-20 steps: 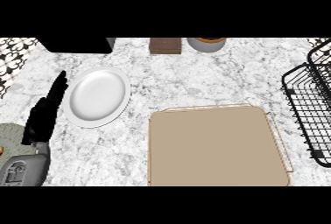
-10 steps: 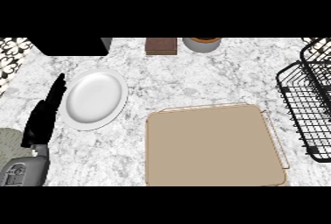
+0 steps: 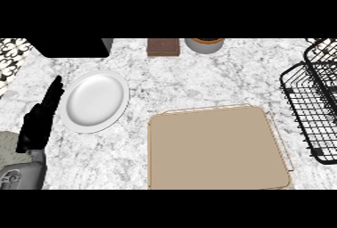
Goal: Pick the sweet potato from the tray and place it in the tiered basket
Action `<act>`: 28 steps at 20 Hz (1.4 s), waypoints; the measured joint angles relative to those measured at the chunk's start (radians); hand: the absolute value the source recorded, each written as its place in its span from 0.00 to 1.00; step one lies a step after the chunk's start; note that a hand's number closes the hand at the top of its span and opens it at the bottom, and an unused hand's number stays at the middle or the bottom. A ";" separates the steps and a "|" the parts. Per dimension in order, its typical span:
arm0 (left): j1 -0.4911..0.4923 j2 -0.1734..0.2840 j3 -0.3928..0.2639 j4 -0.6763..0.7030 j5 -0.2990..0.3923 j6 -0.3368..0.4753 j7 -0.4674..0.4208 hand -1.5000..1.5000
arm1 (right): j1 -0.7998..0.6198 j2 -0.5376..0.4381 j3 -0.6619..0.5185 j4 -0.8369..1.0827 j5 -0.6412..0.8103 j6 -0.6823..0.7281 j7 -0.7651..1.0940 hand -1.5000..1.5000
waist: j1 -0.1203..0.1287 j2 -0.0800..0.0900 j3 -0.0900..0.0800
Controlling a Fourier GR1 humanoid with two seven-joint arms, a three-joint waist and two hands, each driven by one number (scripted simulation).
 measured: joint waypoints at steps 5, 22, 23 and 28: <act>0.010 -0.009 -0.008 -0.010 -0.011 0.009 0.001 0.50 | 0.046 0.042 -0.013 -0.128 0.034 -0.077 -0.006 0.00 | 0.003 0.001 -0.002; 0.025 -0.011 0.007 0.008 -0.015 0.018 -0.009 0.50 | 0.135 0.327 -0.067 -0.848 0.266 -0.013 0.068 0.00 | -0.032 -0.019 -0.003; 0.027 -0.009 0.010 0.006 -0.012 0.017 -0.007 0.50 | 0.156 0.368 -0.068 -0.912 0.276 -0.004 0.064 0.00 | -0.034 -0.020 -0.003; 0.019 -0.013 0.007 0.008 -0.018 0.022 -0.001 0.50 | 0.266 0.490 -0.003 -1.216 0.302 0.054 0.055 0.00 | -0.031 -0.019 -0.002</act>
